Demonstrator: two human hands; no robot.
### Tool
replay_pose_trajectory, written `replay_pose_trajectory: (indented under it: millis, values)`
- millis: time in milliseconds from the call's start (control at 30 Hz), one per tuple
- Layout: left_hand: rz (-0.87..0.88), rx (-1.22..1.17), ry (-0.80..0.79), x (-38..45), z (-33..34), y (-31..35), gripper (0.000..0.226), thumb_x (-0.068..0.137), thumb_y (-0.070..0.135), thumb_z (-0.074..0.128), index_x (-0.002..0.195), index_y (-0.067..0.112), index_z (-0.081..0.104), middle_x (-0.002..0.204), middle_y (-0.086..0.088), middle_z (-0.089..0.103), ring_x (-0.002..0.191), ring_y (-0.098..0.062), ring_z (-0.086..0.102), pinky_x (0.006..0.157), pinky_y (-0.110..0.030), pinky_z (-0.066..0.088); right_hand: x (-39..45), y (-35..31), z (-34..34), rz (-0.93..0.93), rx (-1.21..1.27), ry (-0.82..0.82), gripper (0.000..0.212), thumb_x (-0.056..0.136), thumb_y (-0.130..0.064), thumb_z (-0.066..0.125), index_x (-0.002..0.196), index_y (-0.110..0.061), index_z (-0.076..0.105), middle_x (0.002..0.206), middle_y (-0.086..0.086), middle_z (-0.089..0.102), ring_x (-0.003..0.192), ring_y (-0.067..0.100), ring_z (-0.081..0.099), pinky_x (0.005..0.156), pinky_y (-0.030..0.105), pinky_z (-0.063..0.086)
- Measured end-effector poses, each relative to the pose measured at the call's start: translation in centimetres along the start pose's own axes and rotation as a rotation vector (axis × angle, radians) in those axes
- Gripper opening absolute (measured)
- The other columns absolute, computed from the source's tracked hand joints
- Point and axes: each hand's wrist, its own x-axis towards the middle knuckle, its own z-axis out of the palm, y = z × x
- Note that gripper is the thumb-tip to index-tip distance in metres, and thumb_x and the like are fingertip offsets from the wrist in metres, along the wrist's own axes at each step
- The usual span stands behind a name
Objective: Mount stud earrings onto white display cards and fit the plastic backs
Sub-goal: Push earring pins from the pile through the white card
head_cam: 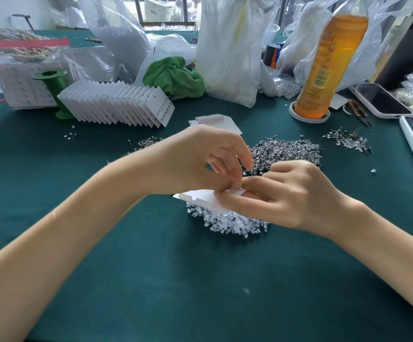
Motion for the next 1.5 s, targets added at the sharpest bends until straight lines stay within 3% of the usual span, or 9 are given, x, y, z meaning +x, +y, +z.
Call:
replay_pose_trajectory:
  millis: [300,500,933,1067,1167,1300,1367,1433,1500]
  values:
    - [0.000,0.040,-0.046,0.5,-0.1,0.2,0.024,0.074,-0.003,0.075,0.090,0.012,0.065,0.082,0.001,0.072,0.077,-0.005,0.067,0.077,-0.015,0.049,0.0,-0.2,0.3,-0.002,-0.022,0.022,0.031,0.083,0.003,0.064,0.100,-0.021,0.075,0.056,0.001,0.057,0.040,0.019,0.032,0.039,0.026,0.037]
    - [0.052,-0.073,0.063,0.2,-0.4,-0.1,0.023,0.074,-0.003,0.075,0.093,0.008,0.067,0.085,-0.007,0.068,0.076,-0.007,0.068,0.073,-0.015,0.050,0.2,0.4,0.1,0.021,0.045,0.043,0.021,0.089,-0.003,0.065,0.102,-0.015,0.074,0.070,0.005,0.069,0.041,0.019,0.041,0.040,0.025,0.040]
    - [0.059,0.027,-0.017,0.8,-0.1,0.1,0.022,0.076,-0.006,0.073,0.090,0.010,0.068,0.082,0.002,0.071,0.075,-0.001,0.066,0.074,-0.011,0.046,0.1,0.2,0.1,-0.039,-0.143,0.093,0.028,0.078,0.001,0.067,0.090,-0.023,0.075,0.054,-0.001,0.053,0.043,0.018,0.031,0.042,0.026,0.030]
    - [0.041,0.015,0.005,0.9,0.0,-0.1,0.020,0.078,-0.005,0.071,0.095,0.005,0.068,0.084,-0.002,0.070,0.076,-0.002,0.066,0.075,-0.013,0.048,0.1,0.4,0.4,-0.009,-0.095,0.099,0.022,0.086,-0.002,0.066,0.093,-0.019,0.076,0.057,0.001,0.058,0.041,0.019,0.041,0.042,0.024,0.037]
    - [0.061,-0.017,0.174,0.8,-1.3,0.0,0.016,0.087,0.009,0.062,0.103,0.008,0.067,0.092,0.004,0.071,0.084,-0.002,0.068,0.077,-0.013,0.050,0.0,1.2,0.4,0.174,0.087,0.140,0.013,0.090,-0.008,0.067,0.100,-0.011,0.075,0.067,0.005,0.069,0.047,0.024,0.059,0.045,0.029,0.048]
    - [-0.005,0.031,0.348,0.0,-3.6,-0.9,0.020,0.096,0.023,0.048,0.103,0.018,0.066,0.095,0.011,0.071,0.088,-0.002,0.067,0.079,-0.015,0.052,-0.6,1.7,0.1,0.680,0.536,0.095,0.018,0.090,-0.026,0.067,0.108,-0.020,0.067,0.073,0.000,0.072,0.045,0.023,0.050,0.047,0.036,0.047]
    - [-0.071,0.079,0.317,-0.5,-3.7,-1.5,0.018,0.092,0.030,0.050,0.097,0.026,0.066,0.089,0.018,0.071,0.071,-0.004,0.066,0.064,-0.016,0.054,-0.7,2.3,0.3,0.881,0.861,0.065,0.018,0.091,-0.022,0.065,0.105,-0.030,0.061,0.081,-0.005,0.074,0.045,0.012,0.048,0.046,0.031,0.046]
    - [-0.109,0.091,0.291,-0.8,-3.4,-2.1,0.014,0.090,0.030,0.055,0.095,0.026,0.067,0.079,0.024,0.070,0.044,-0.004,0.053,0.041,-0.013,0.042,-0.3,3.0,0.6,0.947,1.030,0.072,0.024,0.091,-0.011,0.064,0.105,-0.030,0.060,0.085,-0.007,0.075,0.046,0.004,0.053,0.045,0.019,0.043]
    - [-0.117,0.040,0.298,-0.9,-3.2,-2.6,0.012,0.089,0.022,0.061,0.093,0.015,0.070,0.075,0.015,0.071,0.038,0.004,0.045,0.038,-0.005,0.033,0.2,3.6,1.1,0.965,1.100,0.045,0.025,0.091,-0.008,0.064,0.105,-0.028,0.061,0.085,-0.006,0.075,0.046,0.003,0.054,0.045,0.015,0.043]
